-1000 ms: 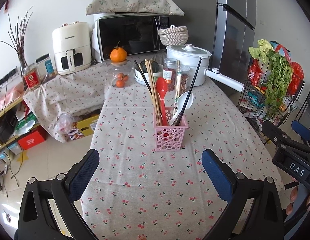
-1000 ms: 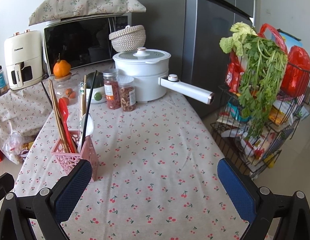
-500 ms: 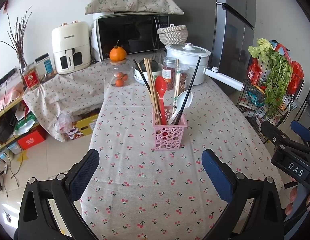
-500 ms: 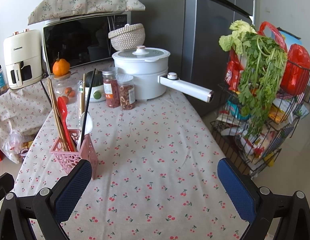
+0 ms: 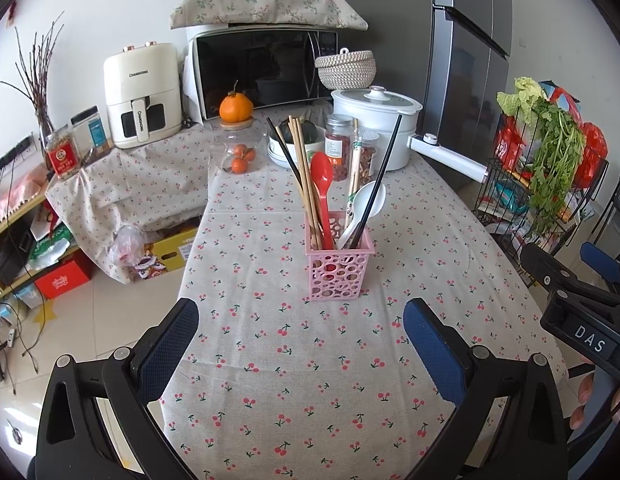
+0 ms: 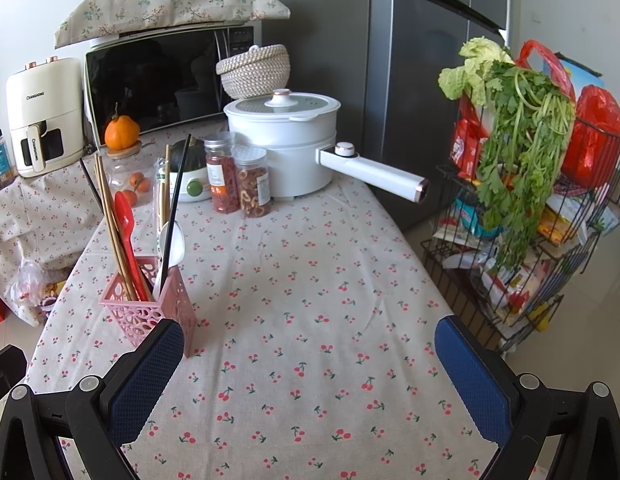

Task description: Organize utensils

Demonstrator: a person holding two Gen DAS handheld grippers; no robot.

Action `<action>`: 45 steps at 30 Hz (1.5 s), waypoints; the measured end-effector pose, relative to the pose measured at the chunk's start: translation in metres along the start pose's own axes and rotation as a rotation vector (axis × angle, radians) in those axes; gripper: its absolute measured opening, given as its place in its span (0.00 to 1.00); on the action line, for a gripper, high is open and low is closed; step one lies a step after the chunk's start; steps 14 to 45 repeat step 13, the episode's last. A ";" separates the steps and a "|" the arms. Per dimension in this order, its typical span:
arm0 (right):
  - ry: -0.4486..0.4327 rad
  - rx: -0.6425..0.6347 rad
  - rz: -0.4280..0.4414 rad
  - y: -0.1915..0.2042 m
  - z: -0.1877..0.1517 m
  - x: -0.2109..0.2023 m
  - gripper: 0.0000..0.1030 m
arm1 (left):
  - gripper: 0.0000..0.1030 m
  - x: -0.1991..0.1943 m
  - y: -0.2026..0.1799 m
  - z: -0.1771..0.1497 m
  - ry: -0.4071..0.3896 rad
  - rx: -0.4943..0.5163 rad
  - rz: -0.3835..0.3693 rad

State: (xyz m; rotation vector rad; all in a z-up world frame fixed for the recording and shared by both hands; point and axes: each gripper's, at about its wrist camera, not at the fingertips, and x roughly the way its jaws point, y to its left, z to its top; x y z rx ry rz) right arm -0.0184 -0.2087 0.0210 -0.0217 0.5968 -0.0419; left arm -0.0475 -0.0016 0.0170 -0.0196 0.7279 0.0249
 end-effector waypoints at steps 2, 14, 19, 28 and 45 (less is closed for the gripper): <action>0.002 0.000 0.001 0.000 -0.002 0.001 1.00 | 1.00 0.000 0.000 0.000 0.001 0.000 0.000; 0.015 0.001 0.003 0.002 -0.006 0.005 1.00 | 1.00 0.006 0.001 -0.002 0.025 0.005 -0.005; 0.015 0.001 0.003 0.002 -0.006 0.005 1.00 | 1.00 0.006 0.001 -0.002 0.025 0.005 -0.005; 0.015 0.001 0.003 0.002 -0.006 0.005 1.00 | 1.00 0.006 0.001 -0.002 0.025 0.005 -0.005; 0.015 0.001 0.003 0.002 -0.006 0.005 1.00 | 1.00 0.006 0.001 -0.002 0.025 0.005 -0.005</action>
